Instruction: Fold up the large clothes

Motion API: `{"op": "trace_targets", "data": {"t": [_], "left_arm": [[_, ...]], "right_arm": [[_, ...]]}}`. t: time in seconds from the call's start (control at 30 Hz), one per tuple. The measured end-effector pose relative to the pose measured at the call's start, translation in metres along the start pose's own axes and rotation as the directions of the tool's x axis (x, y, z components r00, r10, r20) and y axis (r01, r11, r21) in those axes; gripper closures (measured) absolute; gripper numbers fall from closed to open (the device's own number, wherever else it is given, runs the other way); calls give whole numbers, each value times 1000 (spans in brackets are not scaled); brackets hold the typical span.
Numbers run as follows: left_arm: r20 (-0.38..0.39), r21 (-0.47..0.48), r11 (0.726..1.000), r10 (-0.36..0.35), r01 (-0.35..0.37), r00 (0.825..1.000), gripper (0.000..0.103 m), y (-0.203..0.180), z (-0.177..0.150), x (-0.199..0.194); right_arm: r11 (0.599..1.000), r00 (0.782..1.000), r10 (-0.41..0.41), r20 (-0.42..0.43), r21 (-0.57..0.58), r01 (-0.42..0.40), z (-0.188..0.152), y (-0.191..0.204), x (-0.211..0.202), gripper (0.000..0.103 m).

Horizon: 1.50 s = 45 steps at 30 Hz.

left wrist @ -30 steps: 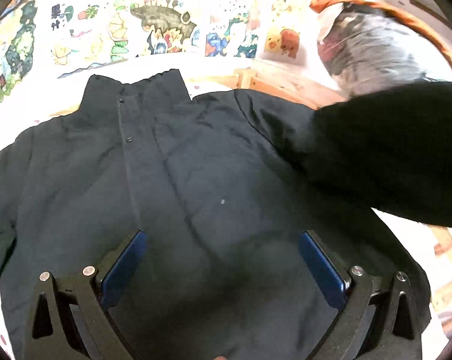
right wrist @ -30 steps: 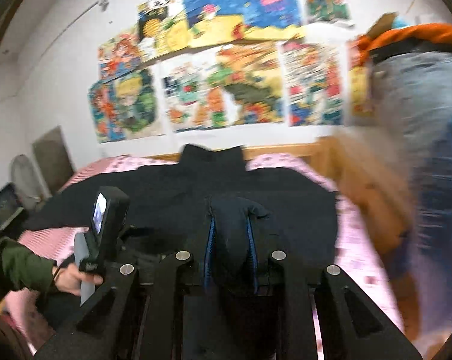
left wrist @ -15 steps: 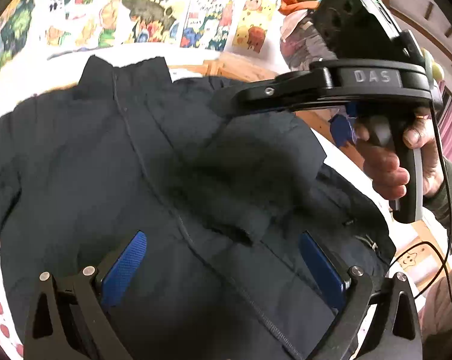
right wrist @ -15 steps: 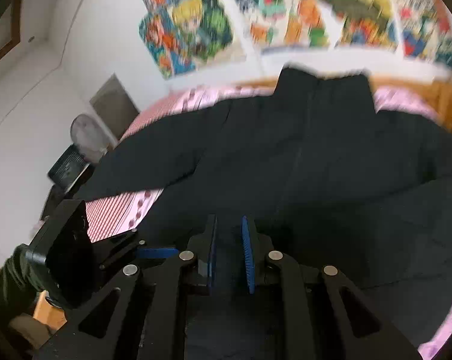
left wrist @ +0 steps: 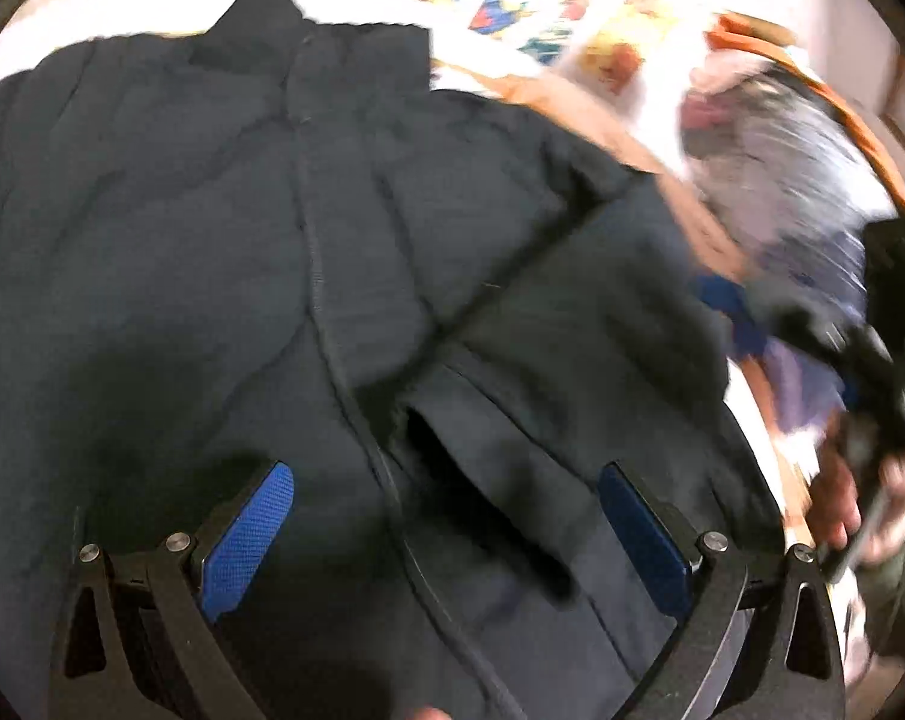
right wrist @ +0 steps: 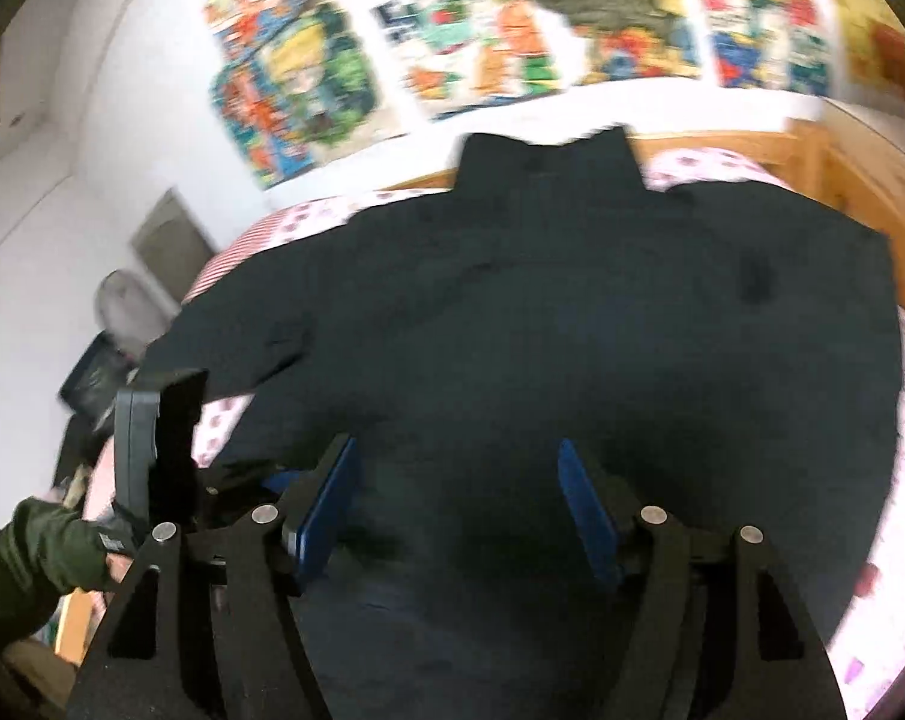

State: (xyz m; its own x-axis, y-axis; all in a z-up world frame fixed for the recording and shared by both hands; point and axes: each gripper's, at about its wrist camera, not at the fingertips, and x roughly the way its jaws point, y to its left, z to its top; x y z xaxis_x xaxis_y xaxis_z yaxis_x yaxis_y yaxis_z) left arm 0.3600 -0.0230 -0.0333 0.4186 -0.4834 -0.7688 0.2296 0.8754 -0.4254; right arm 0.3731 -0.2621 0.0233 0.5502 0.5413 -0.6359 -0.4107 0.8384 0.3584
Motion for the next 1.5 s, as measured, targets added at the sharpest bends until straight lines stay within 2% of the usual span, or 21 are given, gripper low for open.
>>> {"op": "trace_targets", "data": {"t": [0.1,0.17,0.23,0.27,0.3,0.33,0.4,0.43,0.6,0.67,0.7,0.73,0.77,0.83,0.9,0.93,1.1,1.13,1.23,1.3,1.5], "left_arm": [[-14,-72,996,49,-50,999,4,6,12,17],[-10,-89,994,65,-66,998,19,5,16,25],[-16,-68,995,68,-69,998,40,-2,19,30],[-14,-58,995,78,-79,997,43,-4,20,31],[-7,-41,995,92,-93,996,54,-7,19,30],[6,-20,996,86,-86,996,75,-12,18,29],[27,-1,991,131,-131,991,87,-17,18,25],[43,-2,989,151,-151,988,91,-19,18,20],[131,-12,978,209,-209,969,93,-29,23,-8],[167,-18,976,215,-215,962,93,-33,27,-22],[207,-20,975,221,-221,953,98,-35,29,-33],[269,-3,968,244,-252,932,98,-39,32,-46],[311,22,963,250,-270,917,98,-43,34,-55],[416,82,945,256,-316,873,98,-50,38,-82],[459,84,934,274,-348,845,98,-50,42,-100],[473,75,928,289,-365,832,98,-49,43,-106],[524,-33,875,426,-482,738,98,-19,55,-131],[532,-53,854,463,-518,709,98,-10,58,-131],[533,-87,791,551,-606,643,98,15,63,-128],[509,-109,769,588,-630,629,98,36,67,-121],[380,-163,753,644,-637,664,98,86,78,-87]], "right_arm": [[996,998,-59,17,72,58,-3,-30,-8,39],[990,995,-94,23,112,91,-6,-48,-11,39],[982,992,-121,25,150,116,-8,-66,-14,39],[979,992,-124,20,168,119,-9,-70,-15,39],[976,991,-130,21,179,125,-11,-75,-16,39],[975,991,-134,22,183,128,-11,-76,-15,39],[973,988,-153,30,178,145,-13,-77,-17,39],[973,986,-165,35,170,157,-11,-75,-16,39],[959,951,-278,139,104,265,-1,-60,-34,39],[954,936,-298,188,94,285,5,-57,-45,39],[952,929,-306,208,88,294,8,-55,-50,39],[950,923,-313,226,81,302,10,-54,-56,38],[948,917,-317,240,74,309,12,-53,-58,29],[947,908,-319,270,58,315,16,-48,-60,23],[946,909,-319,267,35,322,20,-43,-56,23],[946,910,-318,265,26,323,22,-40,-54,23],[943,915,-314,252,-27,331,38,-26,-30,23],[942,915,-315,252,-39,335,38,-23,-24,23],[928,911,-334,242,-86,363,46,-16,-2,23],[919,909,-345,232,-111,377,51,-13,12,23],[895,918,-379,119,-204,396,62,-5,74,23]]}}
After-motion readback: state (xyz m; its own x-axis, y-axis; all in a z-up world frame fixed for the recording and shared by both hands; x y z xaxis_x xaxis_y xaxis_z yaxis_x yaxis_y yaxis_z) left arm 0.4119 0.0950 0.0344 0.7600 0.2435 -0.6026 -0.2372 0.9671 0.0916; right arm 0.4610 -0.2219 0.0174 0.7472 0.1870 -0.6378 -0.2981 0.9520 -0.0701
